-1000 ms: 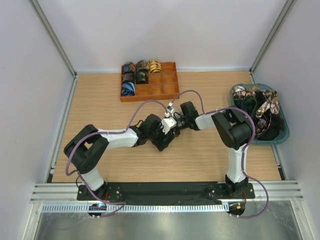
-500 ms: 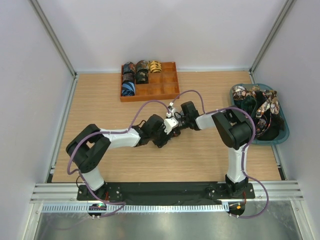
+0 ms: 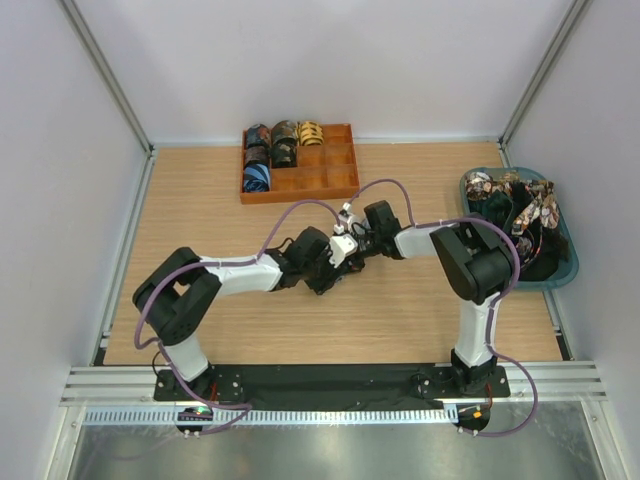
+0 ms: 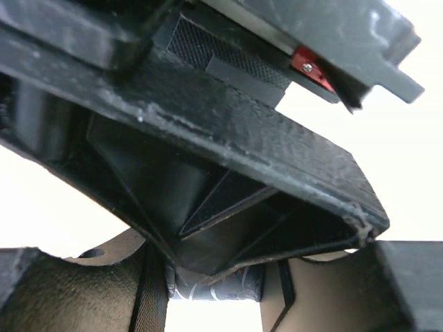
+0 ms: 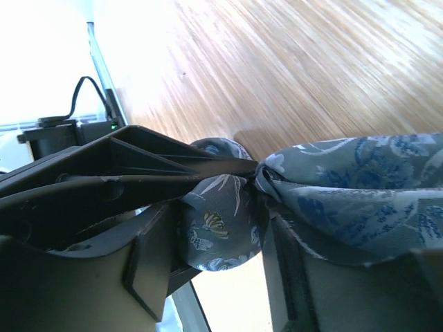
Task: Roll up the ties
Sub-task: Roll the tie
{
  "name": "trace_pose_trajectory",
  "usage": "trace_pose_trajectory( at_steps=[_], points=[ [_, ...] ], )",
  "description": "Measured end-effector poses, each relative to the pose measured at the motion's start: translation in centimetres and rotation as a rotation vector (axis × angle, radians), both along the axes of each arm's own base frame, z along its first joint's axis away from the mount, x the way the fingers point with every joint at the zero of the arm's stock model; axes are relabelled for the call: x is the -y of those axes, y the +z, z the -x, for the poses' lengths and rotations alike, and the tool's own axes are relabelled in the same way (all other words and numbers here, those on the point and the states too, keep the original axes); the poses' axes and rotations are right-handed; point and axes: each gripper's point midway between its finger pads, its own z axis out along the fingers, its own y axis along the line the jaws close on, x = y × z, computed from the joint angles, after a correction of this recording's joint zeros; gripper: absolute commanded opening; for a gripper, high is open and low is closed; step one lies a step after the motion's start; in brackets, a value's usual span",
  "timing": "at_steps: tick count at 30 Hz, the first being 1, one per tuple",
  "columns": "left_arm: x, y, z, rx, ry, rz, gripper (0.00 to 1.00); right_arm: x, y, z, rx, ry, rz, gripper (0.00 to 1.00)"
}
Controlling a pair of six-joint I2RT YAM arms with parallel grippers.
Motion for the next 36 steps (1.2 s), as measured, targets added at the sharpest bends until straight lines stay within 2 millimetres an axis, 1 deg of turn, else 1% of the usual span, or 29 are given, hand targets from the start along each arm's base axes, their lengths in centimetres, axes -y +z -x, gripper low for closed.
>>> trace_pose_trajectory(
  at_steps=[1,2,5,6,7,8,9,10,11,15,16,19,20,22,23,26,27,29,30,33,36],
  points=[
    [0.01,-0.02,0.01,-0.002,0.0,-0.001,0.39,0.06,-0.07,-0.02,0.002,-0.006,0.012,0.49],
    [0.01,-0.06,0.0,-0.004,0.001,-0.003,0.39,0.1,-0.16,0.0,0.004,-0.007,0.018,0.47],
    [0.03,-0.14,-0.02,-0.009,0.003,-0.008,0.39,0.13,-0.31,0.15,-0.005,-0.008,0.026,0.46],
    [0.04,-0.15,-0.03,-0.01,0.003,-0.009,0.41,0.11,-0.34,0.16,-0.006,-0.008,0.026,0.45],
    [0.04,-0.17,-0.03,-0.012,0.003,-0.01,0.43,0.11,-0.37,0.17,-0.008,-0.007,0.025,0.41],
    [0.05,-0.17,-0.03,-0.013,0.004,-0.011,0.48,0.1,-0.42,0.19,-0.01,-0.007,0.024,0.4],
    [0.06,-0.18,-0.03,-0.015,0.004,-0.012,0.59,0.09,-0.46,0.19,-0.012,-0.007,0.023,0.38],
    [0.07,-0.19,-0.07,-0.015,0.005,-0.014,0.63,0.08,-0.5,0.17,-0.012,-0.007,0.022,0.37],
    [0.09,-0.16,-0.15,-0.014,0.007,-0.015,0.69,0.08,-0.57,0.2,-0.014,-0.006,0.023,0.36],
    [-0.04,-0.17,-0.39,-0.007,0.013,-0.022,0.79,0.04,-0.67,0.47,-0.026,0.006,0.015,0.35],
    [-0.06,-0.17,-0.41,-0.006,0.014,-0.023,0.8,0.04,-0.67,0.5,-0.026,0.008,0.014,0.35],
    [-0.06,-0.16,-0.42,-0.004,0.011,-0.024,0.75,0.03,-0.65,0.5,-0.023,0.011,0.013,0.35],
    [-0.07,-0.18,-0.42,-0.004,0.01,-0.025,0.68,0.02,-0.65,0.51,-0.024,0.013,0.012,0.35],
    [-0.07,-0.18,-0.4,-0.003,0.006,-0.025,0.62,0.0,-0.66,0.48,-0.024,0.015,0.012,0.35],
    [-0.03,-0.18,-0.34,-0.006,0.003,-0.023,0.56,0.0,-0.66,0.48,-0.024,0.016,0.013,0.35],
    [0.22,-0.16,-0.05,-0.015,-0.011,-0.015,0.48,0.0,-0.63,0.43,-0.023,0.016,0.015,0.39],
    [0.26,-0.16,-0.01,-0.017,-0.014,-0.013,0.47,0.0,-0.62,0.42,-0.024,0.016,0.016,0.44],
    [0.35,-0.15,0.1,-0.022,-0.017,-0.008,0.43,0.0,-0.6,0.36,-0.025,0.014,0.019,0.48],
    [0.35,-0.15,0.11,-0.023,-0.016,-0.008,0.42,0.02,-0.63,0.35,-0.026,0.013,0.023,0.51],
    [0.37,-0.15,0.14,-0.026,-0.017,-0.005,0.38,0.1,-0.53,0.31,-0.032,0.007,0.031,0.52],
    [0.4,-0.14,0.15,-0.027,-0.019,-0.003,0.31,0.29,-0.35,0.15,-0.033,-0.006,0.041,0.52]
  ],
)
